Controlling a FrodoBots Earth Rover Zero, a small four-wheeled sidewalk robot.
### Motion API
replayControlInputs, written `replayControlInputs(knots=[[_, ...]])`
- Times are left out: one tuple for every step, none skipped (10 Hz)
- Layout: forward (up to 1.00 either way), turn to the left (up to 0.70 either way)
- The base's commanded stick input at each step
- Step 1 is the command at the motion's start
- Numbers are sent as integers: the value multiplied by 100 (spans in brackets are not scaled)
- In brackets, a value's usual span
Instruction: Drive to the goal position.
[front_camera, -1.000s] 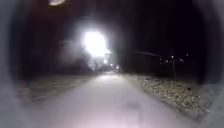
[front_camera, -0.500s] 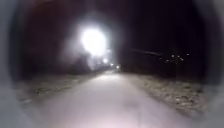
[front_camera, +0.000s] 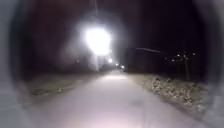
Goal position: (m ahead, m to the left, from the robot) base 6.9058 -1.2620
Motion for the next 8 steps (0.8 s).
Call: replayControlInputs(knots=[[100, 29], [100, 6], [100, 0], [100, 0], [100, 0], [100, 0], [100, 0], [100, 0]])
